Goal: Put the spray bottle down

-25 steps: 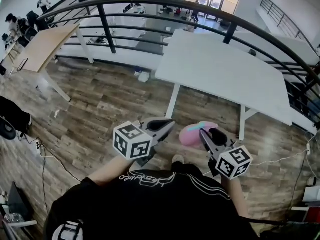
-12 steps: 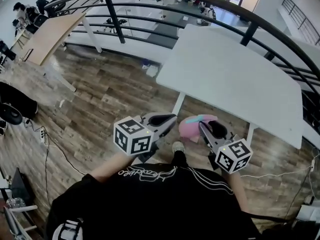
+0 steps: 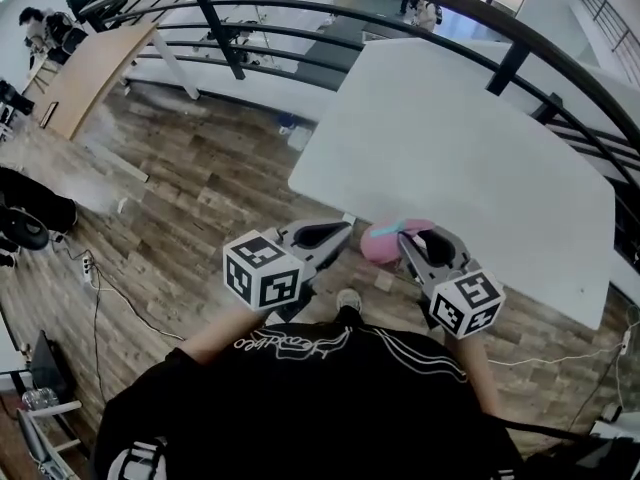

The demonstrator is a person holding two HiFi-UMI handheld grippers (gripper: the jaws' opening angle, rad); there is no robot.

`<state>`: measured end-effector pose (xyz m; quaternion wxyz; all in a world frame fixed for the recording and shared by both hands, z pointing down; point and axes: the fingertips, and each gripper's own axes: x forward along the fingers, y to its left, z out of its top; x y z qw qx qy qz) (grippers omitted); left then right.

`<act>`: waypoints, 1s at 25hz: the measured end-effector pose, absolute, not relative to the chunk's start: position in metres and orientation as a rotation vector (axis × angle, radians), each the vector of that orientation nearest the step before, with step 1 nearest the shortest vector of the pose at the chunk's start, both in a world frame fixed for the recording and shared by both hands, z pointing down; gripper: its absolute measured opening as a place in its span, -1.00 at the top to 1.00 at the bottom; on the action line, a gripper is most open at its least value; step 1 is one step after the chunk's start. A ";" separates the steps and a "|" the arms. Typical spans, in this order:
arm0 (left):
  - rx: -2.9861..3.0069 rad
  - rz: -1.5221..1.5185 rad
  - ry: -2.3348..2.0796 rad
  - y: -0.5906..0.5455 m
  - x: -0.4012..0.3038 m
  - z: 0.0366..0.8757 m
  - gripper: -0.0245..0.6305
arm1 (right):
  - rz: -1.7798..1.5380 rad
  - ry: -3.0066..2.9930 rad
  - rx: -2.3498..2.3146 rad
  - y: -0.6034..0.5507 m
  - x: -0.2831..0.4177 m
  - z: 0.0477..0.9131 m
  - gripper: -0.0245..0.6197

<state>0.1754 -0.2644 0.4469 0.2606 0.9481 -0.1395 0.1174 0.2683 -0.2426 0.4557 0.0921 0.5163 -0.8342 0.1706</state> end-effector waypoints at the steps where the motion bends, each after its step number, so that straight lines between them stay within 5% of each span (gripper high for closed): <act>1: 2.567 0.320 -0.384 -0.271 0.180 0.446 0.90 | 0.504 -2.475 1.526 -0.250 0.274 0.457 0.53; 25: 2.530 0.287 -0.577 -0.364 0.197 0.457 0.90 | 0.339 -2.406 1.518 -0.407 0.341 0.484 0.53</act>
